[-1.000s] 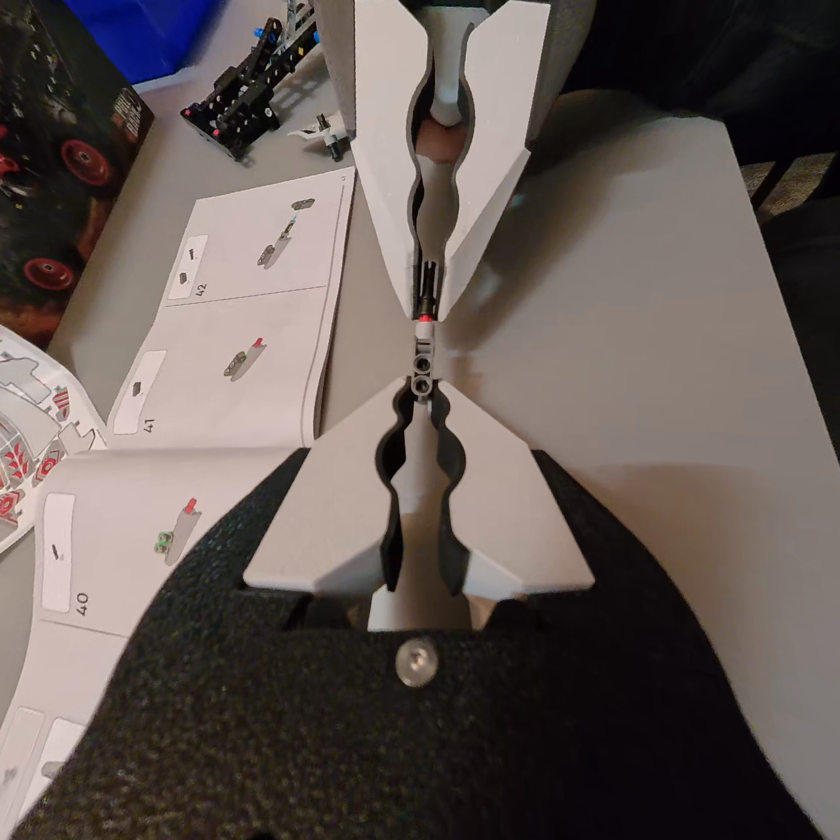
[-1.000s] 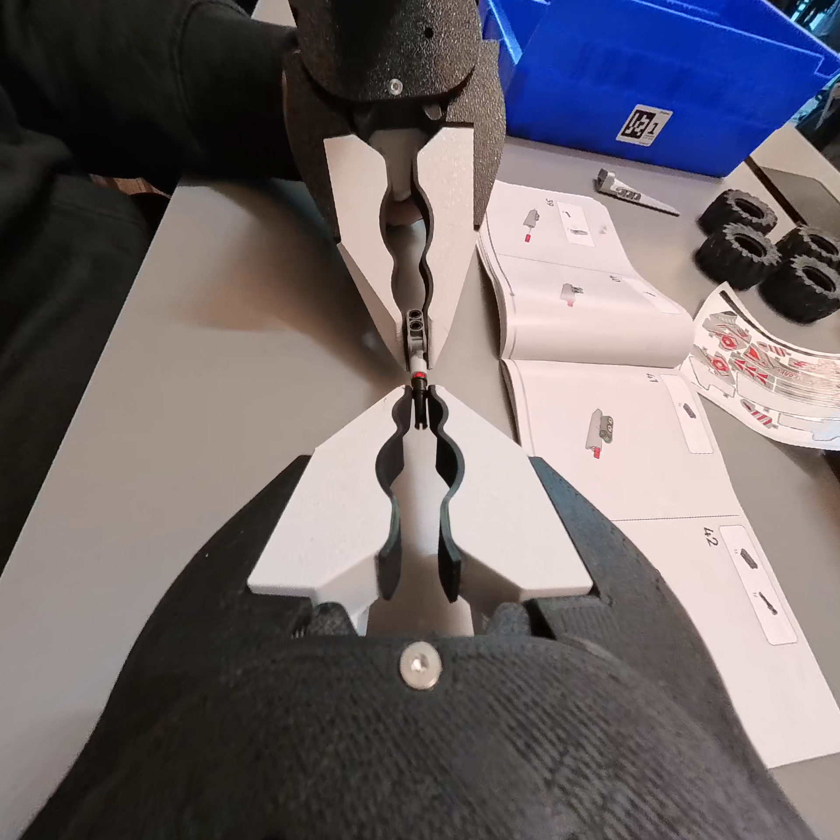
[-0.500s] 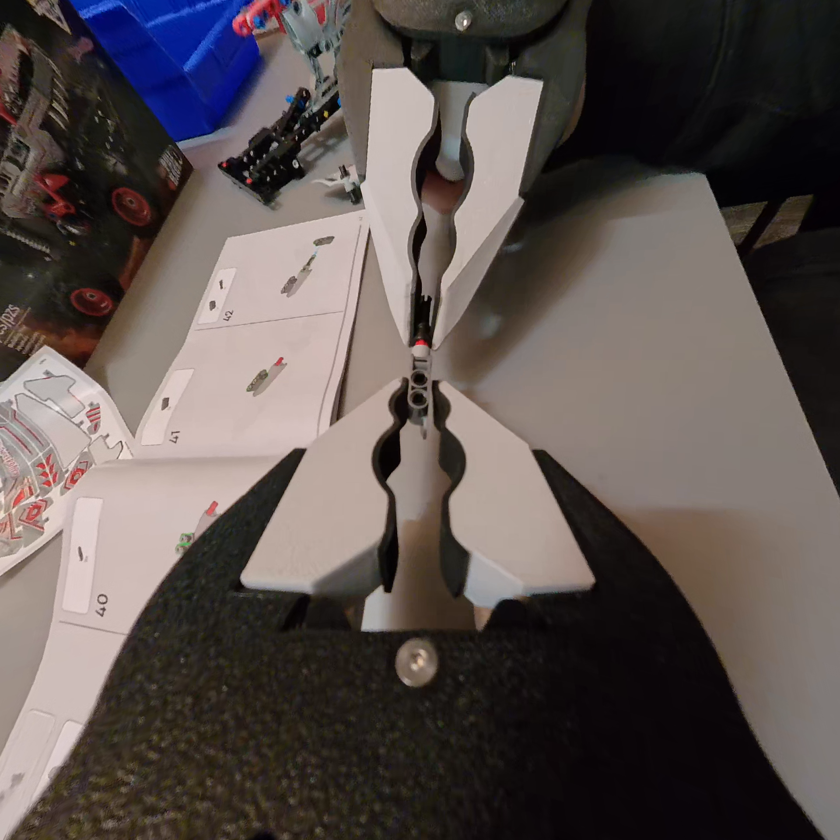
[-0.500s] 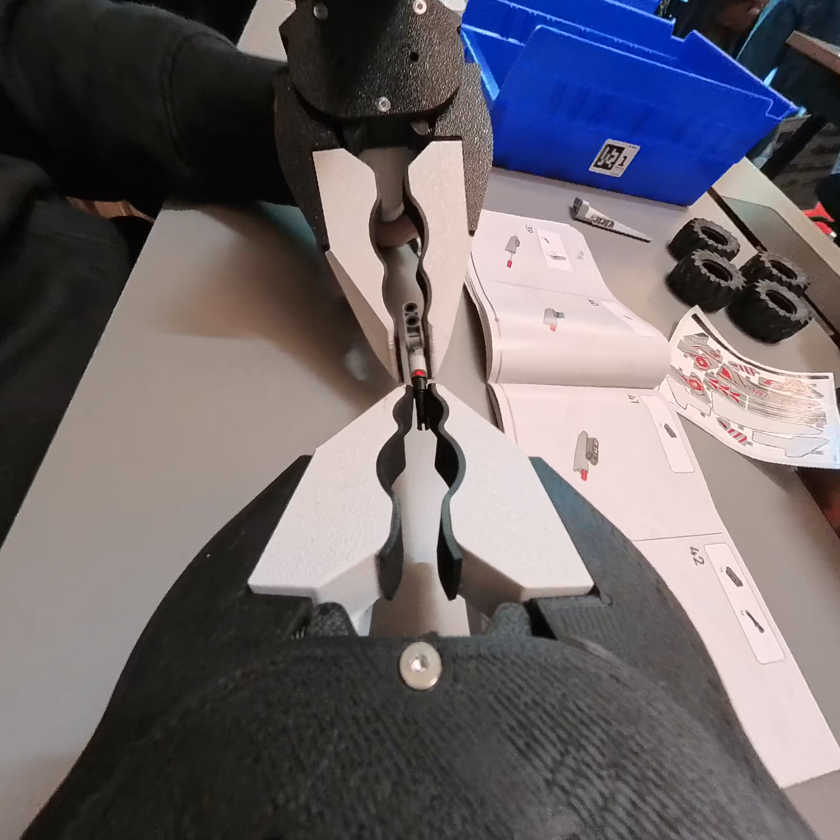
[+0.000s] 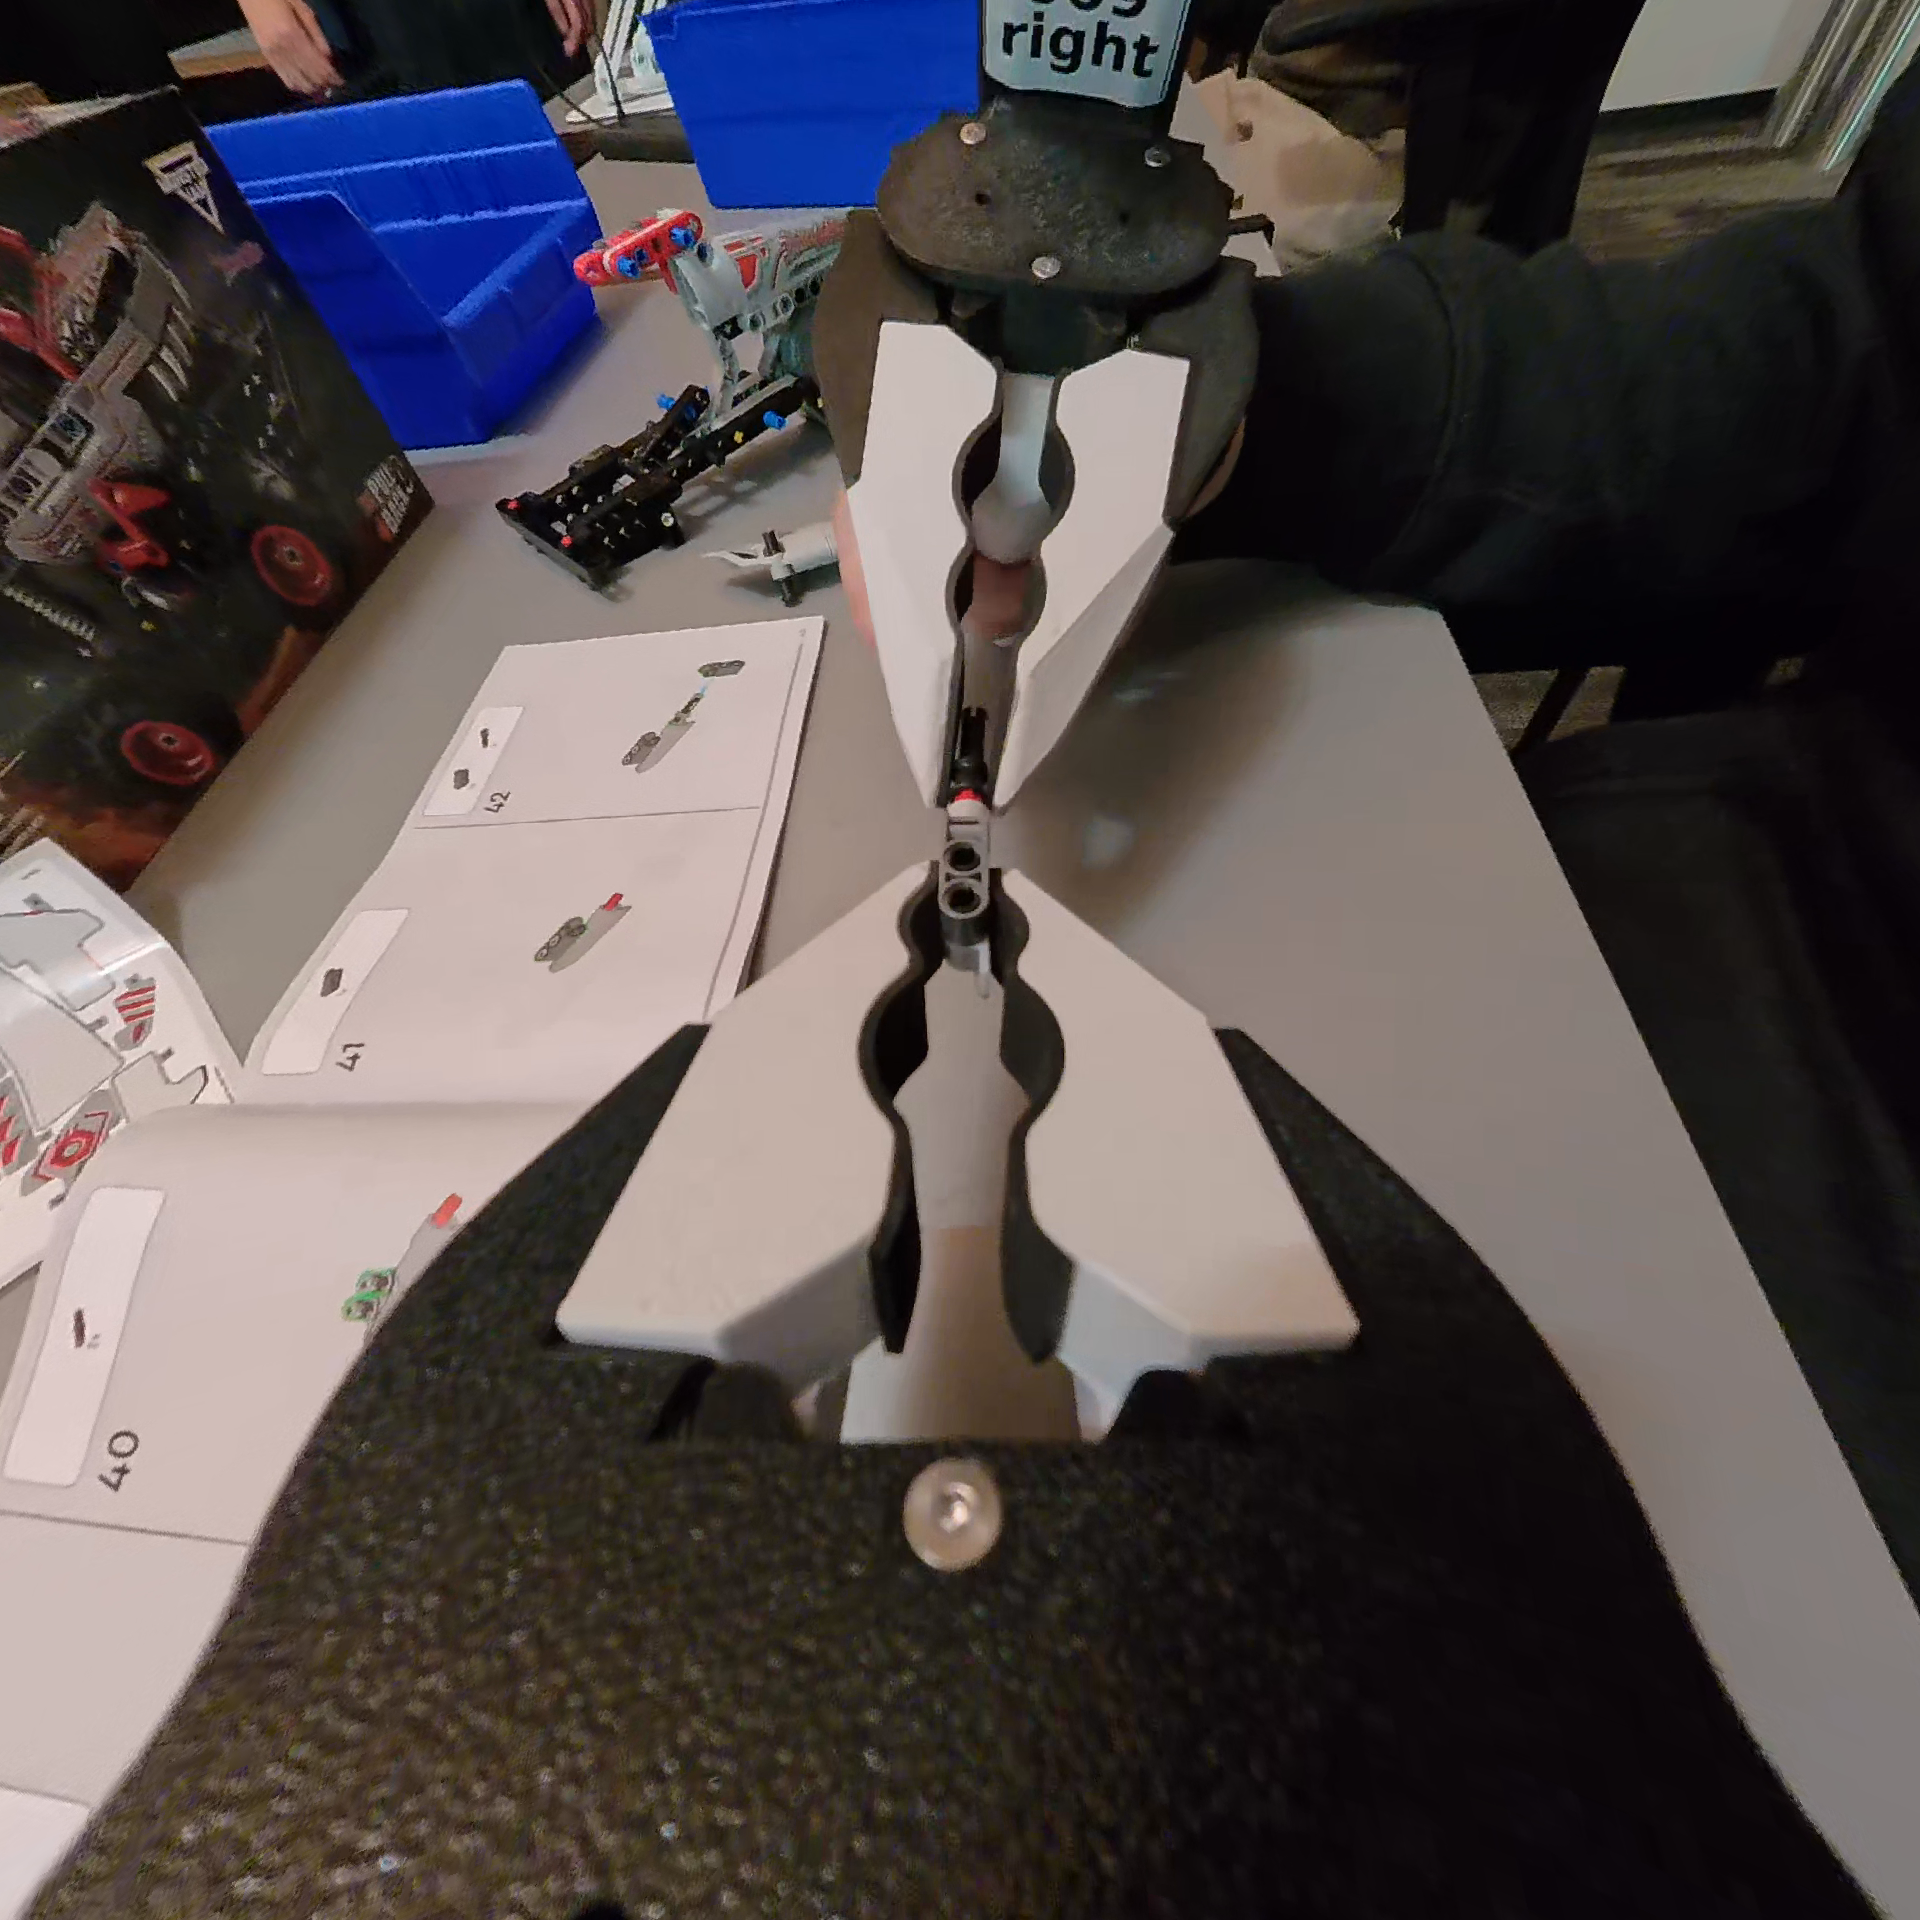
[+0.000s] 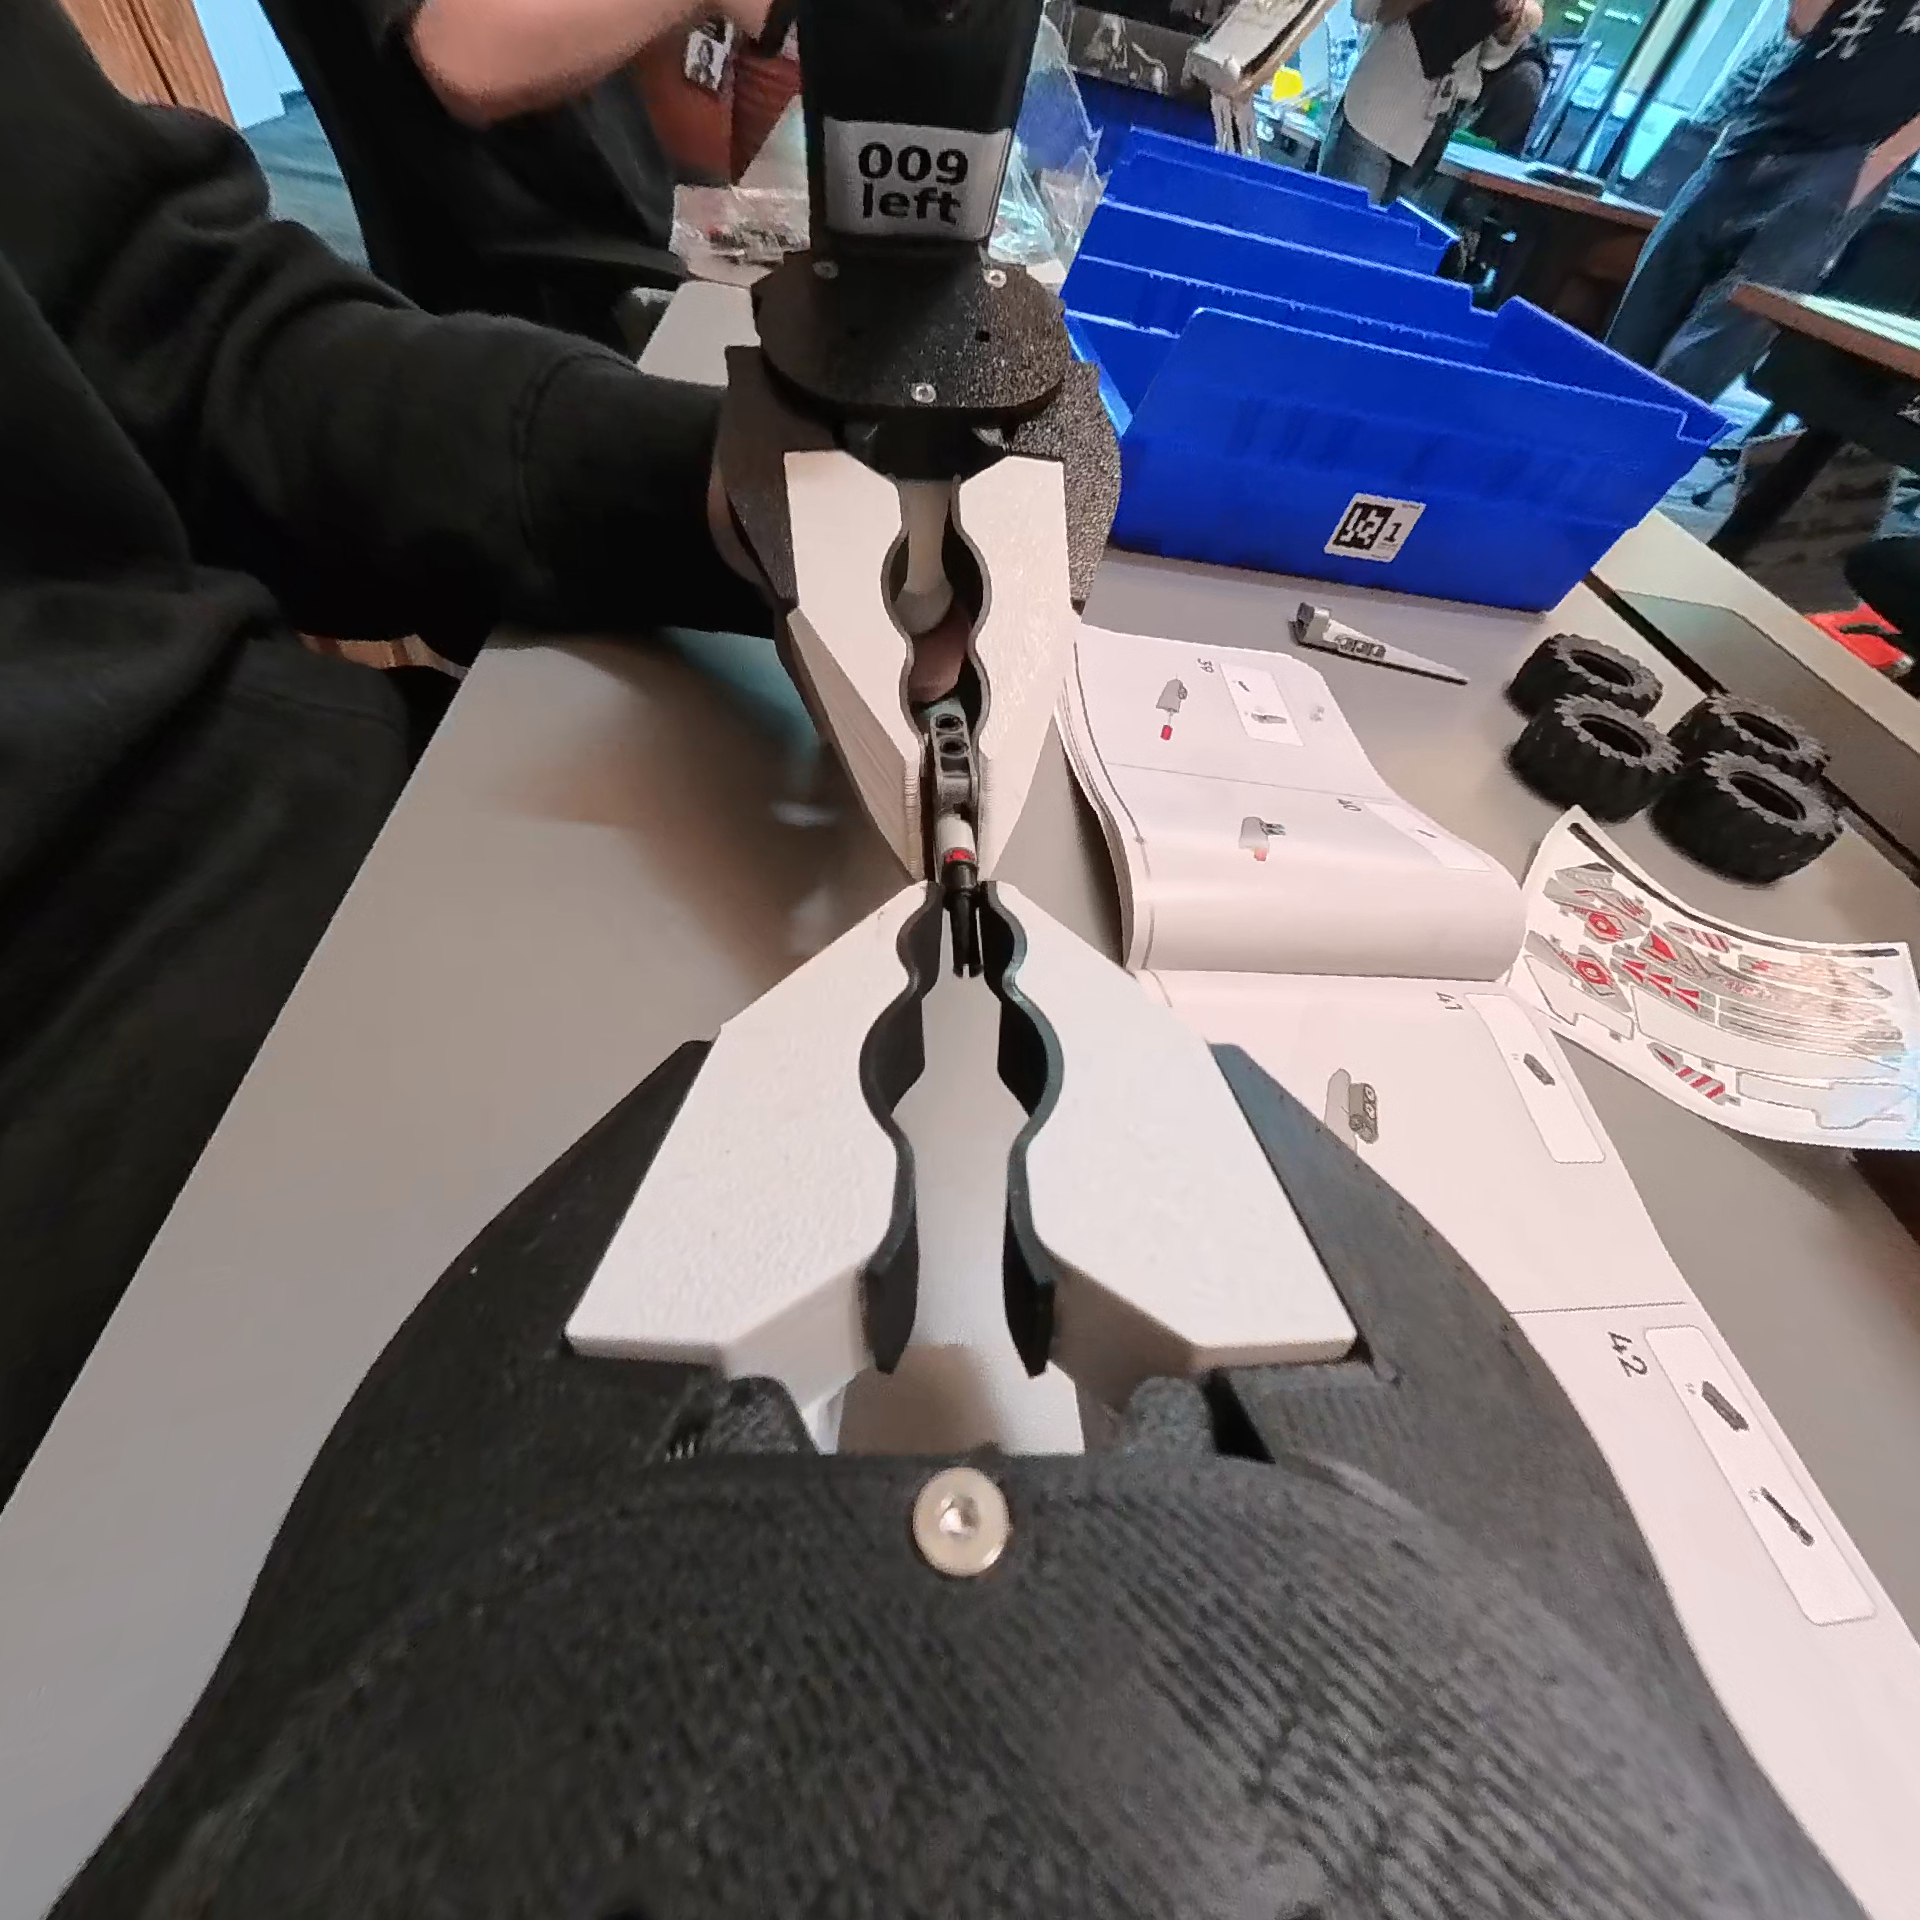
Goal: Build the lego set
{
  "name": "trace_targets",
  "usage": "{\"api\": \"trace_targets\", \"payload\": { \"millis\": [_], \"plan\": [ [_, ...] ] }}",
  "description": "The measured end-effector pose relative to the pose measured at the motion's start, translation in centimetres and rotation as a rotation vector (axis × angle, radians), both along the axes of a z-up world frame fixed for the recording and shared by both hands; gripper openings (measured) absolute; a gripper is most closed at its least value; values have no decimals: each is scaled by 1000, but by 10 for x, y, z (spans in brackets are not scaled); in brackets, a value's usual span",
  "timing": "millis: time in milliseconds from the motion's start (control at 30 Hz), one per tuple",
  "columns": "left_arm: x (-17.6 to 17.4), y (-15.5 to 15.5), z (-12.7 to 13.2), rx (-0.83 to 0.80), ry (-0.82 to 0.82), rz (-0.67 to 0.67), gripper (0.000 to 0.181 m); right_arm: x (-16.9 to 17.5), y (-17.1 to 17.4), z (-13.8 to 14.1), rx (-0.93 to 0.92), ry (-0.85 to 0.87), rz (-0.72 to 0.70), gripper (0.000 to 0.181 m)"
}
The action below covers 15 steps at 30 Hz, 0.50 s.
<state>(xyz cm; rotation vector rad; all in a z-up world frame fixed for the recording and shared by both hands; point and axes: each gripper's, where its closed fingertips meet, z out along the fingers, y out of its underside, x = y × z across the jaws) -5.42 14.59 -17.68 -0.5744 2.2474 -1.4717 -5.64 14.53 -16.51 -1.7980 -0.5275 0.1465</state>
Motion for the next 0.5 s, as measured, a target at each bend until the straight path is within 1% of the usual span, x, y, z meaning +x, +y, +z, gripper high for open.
{"api": "trace_targets", "payload": {
  "millis": [233,500],
  "plan": [
    [0,0,2,-11,-3,-4,5,-1,-1,4,14,31,11,8],
    [-1,1,3,-18,-14,-2,5,0,1,7,31,48,2,5]
  ]
}}
